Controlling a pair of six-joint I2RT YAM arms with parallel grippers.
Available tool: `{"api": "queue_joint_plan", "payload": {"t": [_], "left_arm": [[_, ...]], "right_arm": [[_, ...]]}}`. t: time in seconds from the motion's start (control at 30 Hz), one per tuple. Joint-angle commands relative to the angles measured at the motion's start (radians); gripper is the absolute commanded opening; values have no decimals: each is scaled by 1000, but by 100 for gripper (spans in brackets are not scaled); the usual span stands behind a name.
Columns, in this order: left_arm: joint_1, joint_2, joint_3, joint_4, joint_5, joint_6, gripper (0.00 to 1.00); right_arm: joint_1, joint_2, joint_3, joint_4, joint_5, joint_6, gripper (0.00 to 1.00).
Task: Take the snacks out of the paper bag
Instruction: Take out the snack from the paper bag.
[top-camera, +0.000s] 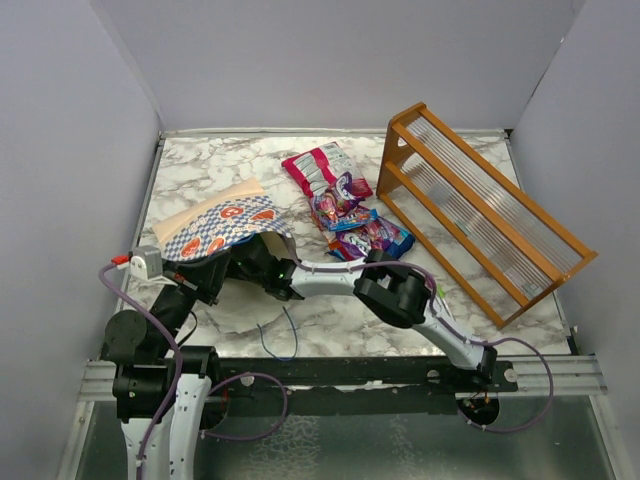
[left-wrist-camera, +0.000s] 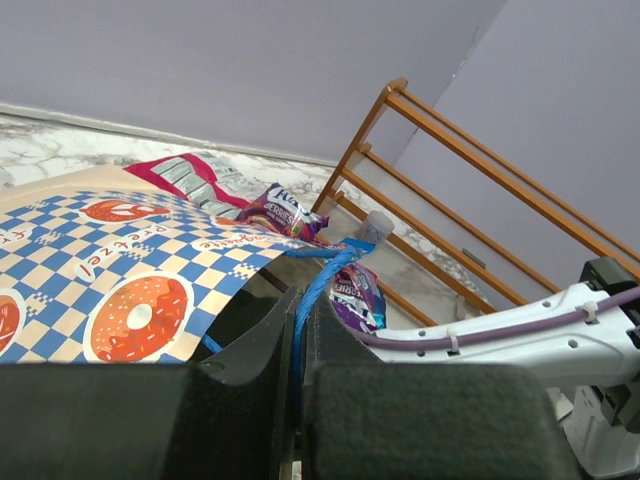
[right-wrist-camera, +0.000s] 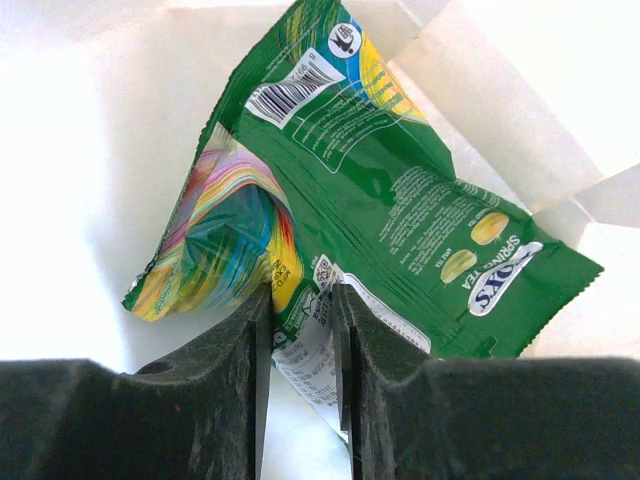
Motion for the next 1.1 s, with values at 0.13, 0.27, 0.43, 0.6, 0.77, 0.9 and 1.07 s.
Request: {"api": "queue_joint_plan", "payload": {"t": [0.13, 0.27, 0.43, 0.6, 0.77, 0.9, 1.07], "left_arm": [[0, 34, 42, 46, -98, -57, 0], [0, 54, 58, 35, -137, -84, 0], [0, 77, 75, 34, -149, -108, 0], [0, 90, 84, 20, -162, -111, 0], [0, 107, 97, -2, -211, -140, 0], [0, 117, 115, -50, -302, -160, 0], [0, 169, 172, -123, -373, -146, 0]], "right_arm": [[85, -181, -161, 44, -25, 45, 1], [110, -269, -278, 95, -32, 74, 1], [116, -348, -379, 159, -20, 69, 1], [115, -402, -420, 165, -30, 63, 1], [116, -498, -495, 175, -91, 84, 1], [115, -591, -550, 187, -135, 86, 1], [115, -730, -595, 195, -193, 101, 1]]}}
